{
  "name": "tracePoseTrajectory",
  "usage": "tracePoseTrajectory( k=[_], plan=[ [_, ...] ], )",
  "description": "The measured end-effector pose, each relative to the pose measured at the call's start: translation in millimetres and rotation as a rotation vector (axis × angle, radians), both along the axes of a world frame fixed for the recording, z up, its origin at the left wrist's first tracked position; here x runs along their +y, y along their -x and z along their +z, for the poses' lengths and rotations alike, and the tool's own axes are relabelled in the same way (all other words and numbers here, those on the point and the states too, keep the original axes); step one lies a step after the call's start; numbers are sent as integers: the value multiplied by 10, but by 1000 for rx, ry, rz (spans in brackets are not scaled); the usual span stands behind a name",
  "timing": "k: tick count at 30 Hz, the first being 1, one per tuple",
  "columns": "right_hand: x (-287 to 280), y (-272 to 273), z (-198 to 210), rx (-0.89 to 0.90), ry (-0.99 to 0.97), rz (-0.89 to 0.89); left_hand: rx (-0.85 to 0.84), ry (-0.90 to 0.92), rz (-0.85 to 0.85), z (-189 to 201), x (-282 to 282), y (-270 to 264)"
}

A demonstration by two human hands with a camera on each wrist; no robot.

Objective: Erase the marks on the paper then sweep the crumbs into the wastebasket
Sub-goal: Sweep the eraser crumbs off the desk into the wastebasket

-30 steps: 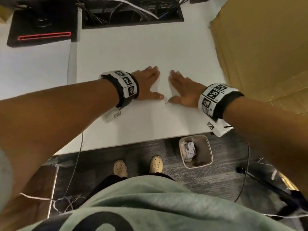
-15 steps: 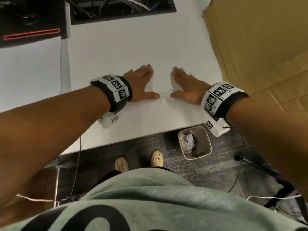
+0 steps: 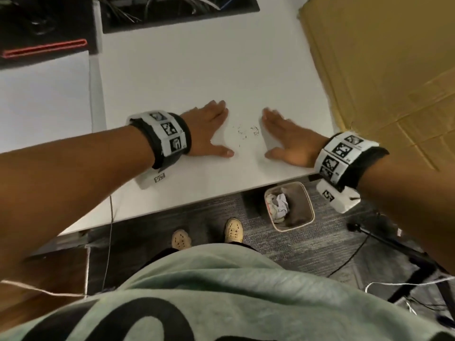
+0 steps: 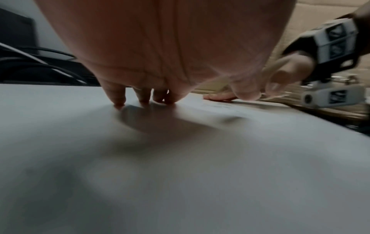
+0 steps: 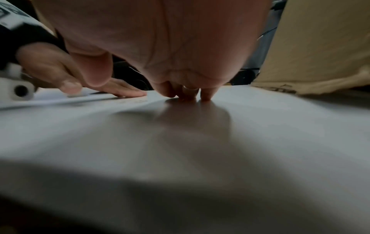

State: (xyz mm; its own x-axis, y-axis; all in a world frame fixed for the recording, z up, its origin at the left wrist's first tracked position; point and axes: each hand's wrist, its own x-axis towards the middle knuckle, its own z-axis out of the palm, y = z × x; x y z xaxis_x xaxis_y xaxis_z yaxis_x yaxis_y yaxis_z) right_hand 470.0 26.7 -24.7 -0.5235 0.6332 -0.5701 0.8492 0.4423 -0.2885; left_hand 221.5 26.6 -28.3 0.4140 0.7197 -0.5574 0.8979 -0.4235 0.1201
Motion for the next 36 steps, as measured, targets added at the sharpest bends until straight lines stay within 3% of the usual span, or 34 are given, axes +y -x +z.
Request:
tracePoseTrajectory(
  k=[3,5,8,14,16,19,22,25,27,29,33,36],
  plan=[
    [-218,-25,-4,74,16,35,-1,54,-92,66,-226,3],
    [-217,-204,17,96,-36,-139,-16,0,18,119,-282,143],
    [-299,-386,-41,-31,-74,-329,45,-35,209,79,-397,347],
    [-647,183,-134,73,-51,-209,-35,24,103,27,-803,-58],
    [-678,-68,-99,94,-59,-364,-58,-7,219,64,-931,109],
    [-875,-533,-136,-27,-165,-535,24,12,412,55,-1285,524],
    [-1057,-257,-225,-59,-199,-476,47,50,416,13,-1447,488],
    [-1110,217,-294,16,-179,-267,-69,68,237,-13,-1319,100],
    [-1071,228,-273,69,-130,-239,-146,67,187,26,-1250,21],
    [-988,-70,-265,37,-153,-337,-151,25,277,32,-1340,250],
    [-974,-503,-195,-148,-138,-507,3,-8,639,6,-1790,983],
    [-1105,-158,-227,-116,-221,-439,62,78,600,-27,-1908,994]
  ],
)
